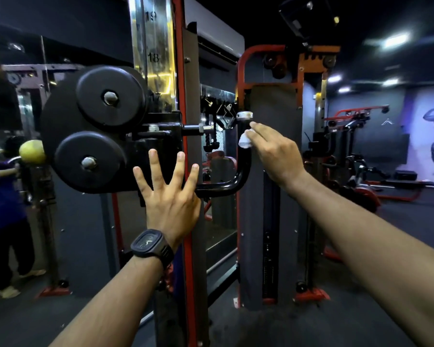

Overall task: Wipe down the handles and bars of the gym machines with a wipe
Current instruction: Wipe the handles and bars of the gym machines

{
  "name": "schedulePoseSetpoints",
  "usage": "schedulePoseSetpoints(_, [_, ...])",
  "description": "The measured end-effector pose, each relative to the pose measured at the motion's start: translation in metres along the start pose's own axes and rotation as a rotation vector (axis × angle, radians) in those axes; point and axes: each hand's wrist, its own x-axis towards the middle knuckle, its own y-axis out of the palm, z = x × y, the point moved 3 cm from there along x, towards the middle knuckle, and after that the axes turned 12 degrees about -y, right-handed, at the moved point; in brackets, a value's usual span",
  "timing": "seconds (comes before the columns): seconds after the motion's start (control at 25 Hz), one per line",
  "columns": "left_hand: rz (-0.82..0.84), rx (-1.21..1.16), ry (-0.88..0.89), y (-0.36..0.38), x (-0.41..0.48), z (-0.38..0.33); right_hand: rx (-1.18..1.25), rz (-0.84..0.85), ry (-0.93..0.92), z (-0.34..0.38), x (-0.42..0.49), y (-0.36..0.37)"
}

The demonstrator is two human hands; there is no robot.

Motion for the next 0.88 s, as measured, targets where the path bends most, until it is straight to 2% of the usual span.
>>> schedulePoseSetpoints(0.12, [0.092,-0.071,0.054,-0.003,-0.010,-0.027,0.168,0.035,0.322,0.005,-0.034,-0.016])
schedulePoseSetpoints(0.28, [0.206,-0.230,0.147,-0.007,-0.028,-0.082,0.281,0.249,0.529,0.002,-0.085,-0.031])
schedulePoseSetpoints(0.4, [0.315,-0.318,0.151,-0.006,-0.040,-0.140,0.344,0.422,0.625,-0.024,-0.139,-0.047])
schedulePoseSetpoints(0.48, [0.423,-0.341,0.099,-0.004,-0.048,-0.185,0.372,0.471,0.668,-0.051,-0.176,-0.063])
schedulePoseSetpoints(0.68, [0.612,-0.366,0.036,0.010,-0.064,-0.297,0.444,0.492,0.781,-0.125,-0.268,-0.095])
schedulePoseSetpoints(0.88, [0.746,-0.347,0.046,0.042,-0.077,-0.378,0.577,0.488,0.936,-0.183,-0.338,-0.086])
